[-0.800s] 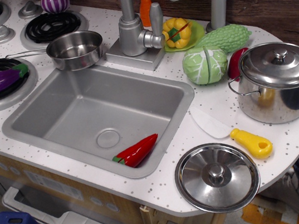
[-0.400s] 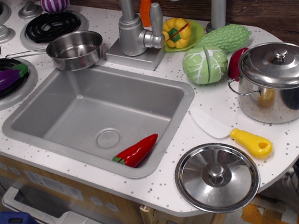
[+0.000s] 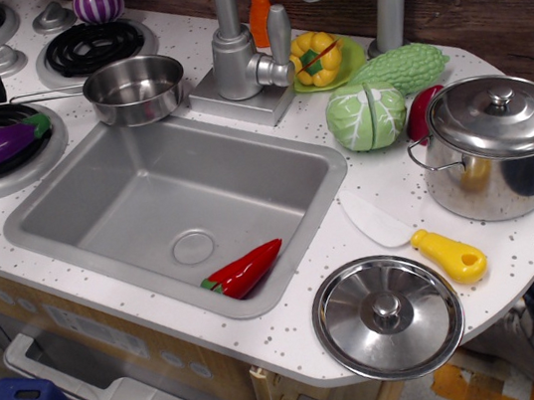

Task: Put eggplant in pot or pan

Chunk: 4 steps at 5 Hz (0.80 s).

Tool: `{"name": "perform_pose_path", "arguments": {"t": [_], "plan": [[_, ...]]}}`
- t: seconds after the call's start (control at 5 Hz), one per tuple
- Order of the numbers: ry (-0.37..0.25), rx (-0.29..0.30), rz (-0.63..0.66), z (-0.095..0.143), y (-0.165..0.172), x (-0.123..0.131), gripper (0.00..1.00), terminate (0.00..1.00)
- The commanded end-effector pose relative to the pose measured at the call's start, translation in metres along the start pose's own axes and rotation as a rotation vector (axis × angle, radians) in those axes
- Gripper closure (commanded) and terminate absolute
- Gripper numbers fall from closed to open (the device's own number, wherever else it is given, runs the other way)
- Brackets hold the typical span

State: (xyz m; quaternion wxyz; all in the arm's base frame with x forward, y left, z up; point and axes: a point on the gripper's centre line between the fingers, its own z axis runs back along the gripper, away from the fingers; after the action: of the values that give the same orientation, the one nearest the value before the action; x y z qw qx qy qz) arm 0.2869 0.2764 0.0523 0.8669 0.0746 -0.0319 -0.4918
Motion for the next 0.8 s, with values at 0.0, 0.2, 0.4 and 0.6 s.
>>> {"name": "perform_pose_path", "arguments": {"t": [0.0, 0.2, 0.4, 0.6], "plan": [[0.048, 0.034, 0.125, 0.012, 0.011, -0.004, 0.0, 0.0], [0.051, 0.035, 0.144, 0.011, 0.013, -0.01, 0.0, 0.0], [0.036, 0.033, 0.157, 0.005, 0.013, -0.012, 0.0, 0.0], [0.026, 0.04, 0.183, -0.004, 0.012, -0.013, 0.0, 0.0]]}}
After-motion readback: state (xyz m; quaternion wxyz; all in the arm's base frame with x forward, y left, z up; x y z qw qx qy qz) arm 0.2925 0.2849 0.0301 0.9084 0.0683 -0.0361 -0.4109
